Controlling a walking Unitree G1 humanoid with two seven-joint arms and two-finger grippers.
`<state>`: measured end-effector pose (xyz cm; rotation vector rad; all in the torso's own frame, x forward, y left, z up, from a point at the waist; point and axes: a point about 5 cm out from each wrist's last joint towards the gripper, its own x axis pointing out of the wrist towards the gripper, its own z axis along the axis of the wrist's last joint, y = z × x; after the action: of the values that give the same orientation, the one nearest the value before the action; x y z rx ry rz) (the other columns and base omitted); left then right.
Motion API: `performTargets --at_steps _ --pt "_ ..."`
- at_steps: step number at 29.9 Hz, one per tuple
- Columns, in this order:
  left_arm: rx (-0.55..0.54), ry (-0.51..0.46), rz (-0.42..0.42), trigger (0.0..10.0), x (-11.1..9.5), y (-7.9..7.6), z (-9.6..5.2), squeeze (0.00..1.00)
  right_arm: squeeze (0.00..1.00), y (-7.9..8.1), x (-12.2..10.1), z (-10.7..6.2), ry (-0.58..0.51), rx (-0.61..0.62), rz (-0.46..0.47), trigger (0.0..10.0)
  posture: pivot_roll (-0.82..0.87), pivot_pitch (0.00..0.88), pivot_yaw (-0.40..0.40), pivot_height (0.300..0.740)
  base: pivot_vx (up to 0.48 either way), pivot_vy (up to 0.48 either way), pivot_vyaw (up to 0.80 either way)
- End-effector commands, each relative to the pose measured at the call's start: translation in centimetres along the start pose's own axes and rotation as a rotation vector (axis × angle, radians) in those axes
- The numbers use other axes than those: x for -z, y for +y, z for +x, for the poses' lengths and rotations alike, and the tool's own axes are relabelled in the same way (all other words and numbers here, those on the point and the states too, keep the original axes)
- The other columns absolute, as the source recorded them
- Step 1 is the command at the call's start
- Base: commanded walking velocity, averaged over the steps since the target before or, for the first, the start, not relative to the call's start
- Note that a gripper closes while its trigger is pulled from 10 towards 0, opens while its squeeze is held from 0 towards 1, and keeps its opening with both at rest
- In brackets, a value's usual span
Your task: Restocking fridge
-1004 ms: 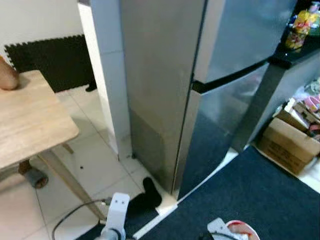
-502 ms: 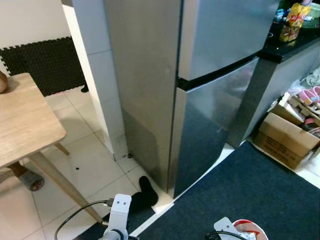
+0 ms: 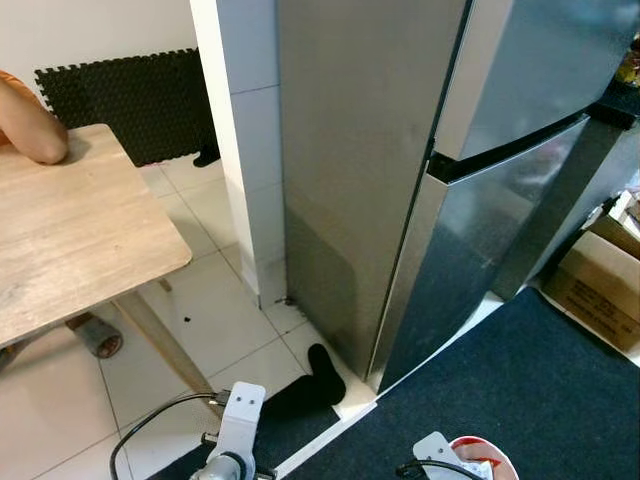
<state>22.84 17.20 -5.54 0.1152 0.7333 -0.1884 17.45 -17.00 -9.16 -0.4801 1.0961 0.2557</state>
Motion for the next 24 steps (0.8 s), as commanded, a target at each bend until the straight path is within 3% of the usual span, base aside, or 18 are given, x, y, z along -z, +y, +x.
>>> performTargets --at_steps 1,11,21,24 --pt "0.016 -0.007 0.014 10.0 -0.16 -0.34 0.07 0.0 0.0 -0.48 0.2 -0.03 -0.003 0.022 0.003 10.0 0.02 0.0 -0.034 0.74 0.0 0.0 0.0" --pt "0.026 -0.009 0.02 10.0 -0.18 -0.55 0.09 0.0 0.0 -0.37 0.41 -0.03 0.014 0.028 0.011 10.0 0.01 0.0 -0.029 0.74 0.0 0.0 0.0" --pt "0.026 -0.014 0.023 10.0 -0.2 -0.58 0.08 0.0 0.0 -0.34 0.5 -0.03 0.023 0.028 0.022 10.0 0.01 0.0 -0.029 0.74 0.0 0.0 -0.78" --pt "0.025 -0.017 0.027 10.0 -0.27 -0.53 0.08 0.0 0.0 -0.34 0.49 -0.03 0.024 0.028 0.028 10.0 0.02 0.0 -0.029 0.74 0.0 0.0 0.0"
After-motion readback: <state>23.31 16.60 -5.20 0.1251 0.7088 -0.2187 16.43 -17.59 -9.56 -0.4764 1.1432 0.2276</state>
